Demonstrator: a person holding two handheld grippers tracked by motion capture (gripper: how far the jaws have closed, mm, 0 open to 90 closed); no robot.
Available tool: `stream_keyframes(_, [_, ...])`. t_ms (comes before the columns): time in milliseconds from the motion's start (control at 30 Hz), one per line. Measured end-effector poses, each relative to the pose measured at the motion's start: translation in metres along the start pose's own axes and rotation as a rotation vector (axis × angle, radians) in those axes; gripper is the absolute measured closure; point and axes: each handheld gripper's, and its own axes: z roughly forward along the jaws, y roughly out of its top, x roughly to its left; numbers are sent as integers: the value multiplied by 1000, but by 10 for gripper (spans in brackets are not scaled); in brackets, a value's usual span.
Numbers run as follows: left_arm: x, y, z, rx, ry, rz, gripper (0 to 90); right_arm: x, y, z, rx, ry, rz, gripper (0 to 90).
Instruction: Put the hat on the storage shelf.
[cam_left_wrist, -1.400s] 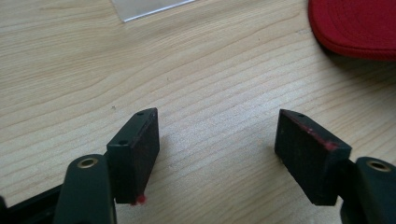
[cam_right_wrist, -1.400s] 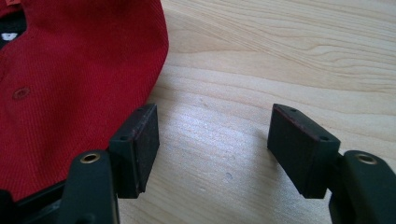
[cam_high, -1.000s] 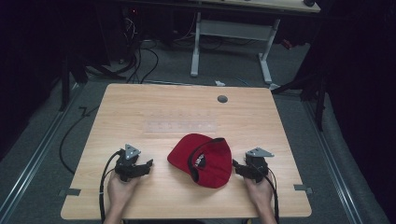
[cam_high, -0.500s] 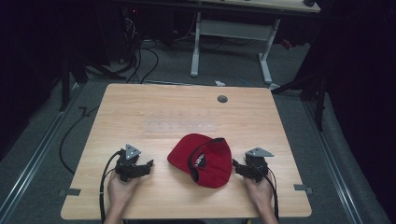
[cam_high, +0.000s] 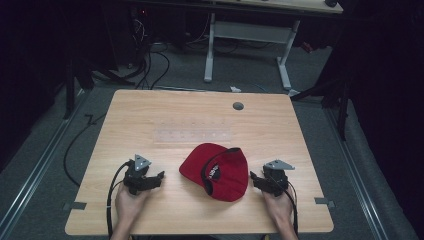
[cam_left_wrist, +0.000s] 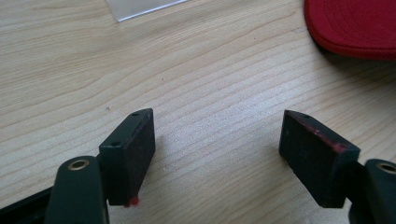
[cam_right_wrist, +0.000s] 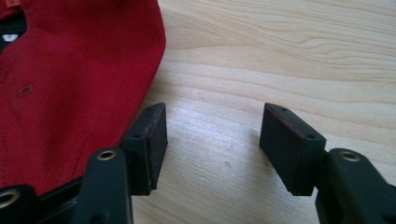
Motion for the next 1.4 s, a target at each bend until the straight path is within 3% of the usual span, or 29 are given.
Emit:
stream_keyframes(133, [0, 0, 0, -1, 2, -1, 274, -2, 0, -1, -6, 17, 33, 416])
stream_keyframes(300, [0, 0, 0, 0, 2, 0, 273, -1, 0, -7, -29, 21, 27, 408])
stream_keyframes(333, [0, 0, 0, -1, 3, -1, 273, -3, -1, -9, -50, 47, 47, 400])
stream_keyframes(500, [0, 0, 0, -1, 3, -1, 273, -4, 0, -17, -92, 76, 58, 392])
stream_keyframes(633, [0, 0, 0, -1, 3, -1, 273, 1, 6, -20, -83, 78, 26, 355])
stream_keyframes(767, [0, 0, 0, 0, 3, 0, 270, 7, 16, -24, -115, 92, -3, 321])
stream_keyframes(1033, [0, 0, 0, 0, 2, -1, 269, 15, 37, -15, -145, 157, -13, 274])
stream_keyframes(1167, [0, 0, 0, 0, 2, -1, 268, 17, 49, -8, -123, 204, 1, 255])
stream_keyframes(1400, [0, 0, 0, -1, 3, -1, 268, 23, 63, 6, -110, 251, -25, 241])
